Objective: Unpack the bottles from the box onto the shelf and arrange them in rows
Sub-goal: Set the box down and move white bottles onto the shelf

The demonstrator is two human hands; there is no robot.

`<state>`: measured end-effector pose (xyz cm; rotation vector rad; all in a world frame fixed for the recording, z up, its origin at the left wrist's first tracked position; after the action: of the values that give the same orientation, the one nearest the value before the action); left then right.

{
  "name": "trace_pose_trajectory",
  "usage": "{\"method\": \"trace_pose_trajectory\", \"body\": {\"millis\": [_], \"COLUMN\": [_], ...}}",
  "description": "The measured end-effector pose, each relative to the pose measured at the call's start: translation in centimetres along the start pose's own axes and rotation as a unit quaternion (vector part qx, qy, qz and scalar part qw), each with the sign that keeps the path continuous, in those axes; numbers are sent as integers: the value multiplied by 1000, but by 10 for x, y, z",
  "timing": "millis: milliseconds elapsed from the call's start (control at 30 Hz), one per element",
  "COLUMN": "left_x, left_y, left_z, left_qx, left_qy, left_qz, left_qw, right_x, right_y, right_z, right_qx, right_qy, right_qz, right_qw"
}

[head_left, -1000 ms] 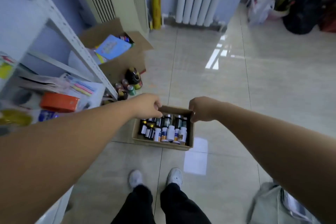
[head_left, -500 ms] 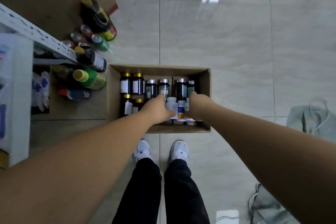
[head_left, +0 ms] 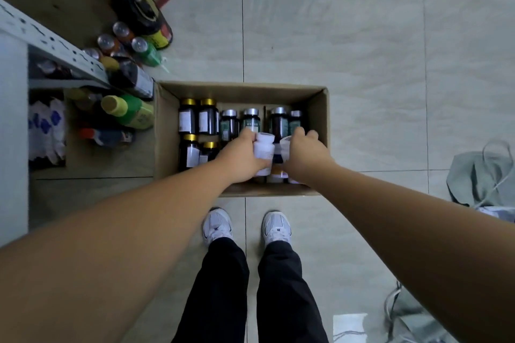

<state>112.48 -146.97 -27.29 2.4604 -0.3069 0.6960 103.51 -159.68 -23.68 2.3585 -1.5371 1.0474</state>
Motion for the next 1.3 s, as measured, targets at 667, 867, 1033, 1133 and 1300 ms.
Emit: {"method": "trace_pose_trajectory", "body": {"millis": [667,867,1033,1133,1300], "left_x": [449,518,522,508,469], "left_y": [187,174,125,82,8], "left_z": [-404,-575,-706,-776,-889], "left_qx": [-148,-93,0,68,163], "left_qy": [265,378,474,489,517], "left_qz": [41,48,59,44,44], "left_qw": [952,920,879,868,839], "right_x": [427,450,407,361,258], "right_y": [-321,-431,-503,-541,-591], "right_z": [-352,-494,-590,-641,-735], "right_qx": [424,562,636,670,725], "right_qy": [97,112,90,66,9], "right_qz": [6,-43,-67,-77,-112], "right_qw": [900,818,763,736,680]}}
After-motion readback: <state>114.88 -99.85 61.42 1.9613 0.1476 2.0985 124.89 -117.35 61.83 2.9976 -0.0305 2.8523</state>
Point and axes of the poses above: each hand's wrist, its own z-axis towards the middle knuckle, its own x-axis out of the back of the hand, y = z × x, the point moved 4 cm from there along z, towards the middle knuckle, and after that the axes turned 12 degrees about z, right-handed, at the moved point
